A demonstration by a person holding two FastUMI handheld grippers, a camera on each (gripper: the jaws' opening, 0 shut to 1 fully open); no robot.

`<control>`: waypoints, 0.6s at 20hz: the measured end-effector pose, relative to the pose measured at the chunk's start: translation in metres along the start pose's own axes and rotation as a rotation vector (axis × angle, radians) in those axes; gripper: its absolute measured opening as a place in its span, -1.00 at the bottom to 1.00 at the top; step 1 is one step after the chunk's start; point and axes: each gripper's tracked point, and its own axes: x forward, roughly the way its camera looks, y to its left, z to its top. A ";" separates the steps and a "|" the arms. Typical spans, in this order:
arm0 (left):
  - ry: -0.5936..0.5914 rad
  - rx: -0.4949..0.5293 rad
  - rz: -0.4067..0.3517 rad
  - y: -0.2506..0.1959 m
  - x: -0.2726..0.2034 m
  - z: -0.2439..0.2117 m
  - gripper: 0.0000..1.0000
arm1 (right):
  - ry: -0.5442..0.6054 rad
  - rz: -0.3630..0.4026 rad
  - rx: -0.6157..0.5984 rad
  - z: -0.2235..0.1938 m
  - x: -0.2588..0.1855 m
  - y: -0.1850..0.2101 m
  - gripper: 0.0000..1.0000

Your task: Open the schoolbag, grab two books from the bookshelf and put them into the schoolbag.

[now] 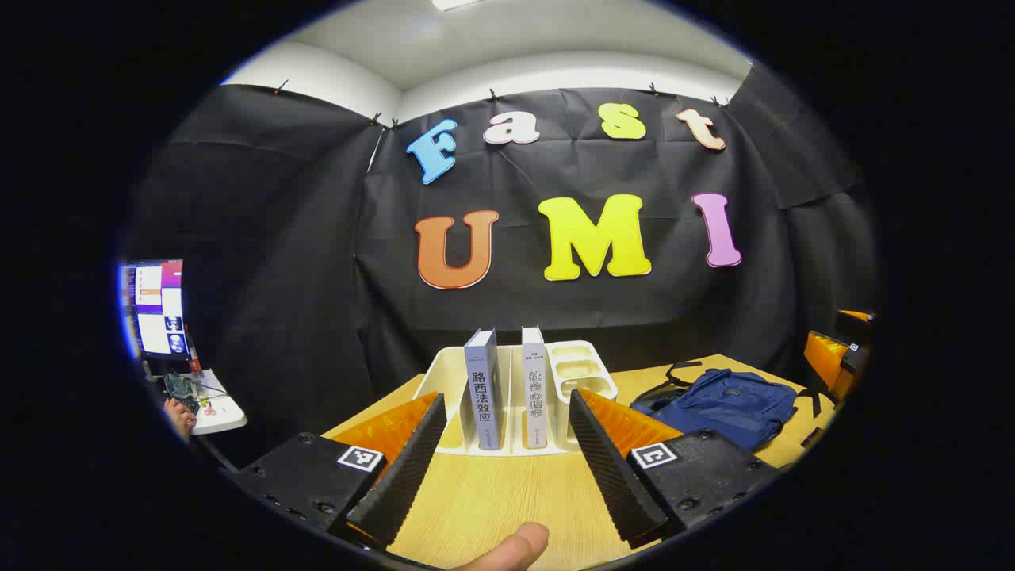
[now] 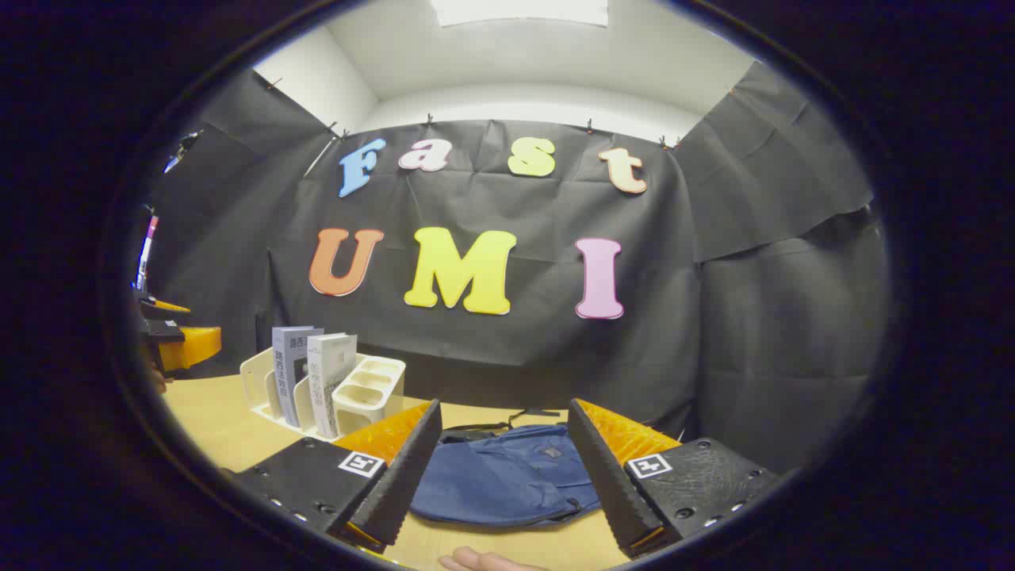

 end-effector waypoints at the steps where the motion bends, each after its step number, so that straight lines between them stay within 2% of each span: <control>1: 0.004 0.002 -0.008 -0.001 -0.001 -0.001 0.95 | 0.014 -0.009 -0.006 -0.004 -0.001 -0.001 0.86; 4: 0.002 0.013 -0.010 0.003 -0.002 0.000 0.95 | 0.040 -0.020 -0.013 -0.008 -0.004 0.001 0.96; 7: 0.009 -0.006 -0.016 0.004 -0.003 -0.003 0.94 | 0.034 -0.024 -0.014 -0.006 -0.004 -0.002 0.91; 9: 0.014 -0.011 -0.024 0.003 -0.001 -0.003 0.94 | 0.024 -0.026 -0.015 -0.003 -0.005 -0.002 0.94; 12: 0.018 -0.011 -0.015 0.007 -0.001 -0.005 0.95 | 0.000 0.004 -0.024 0.002 -0.008 0.008 0.91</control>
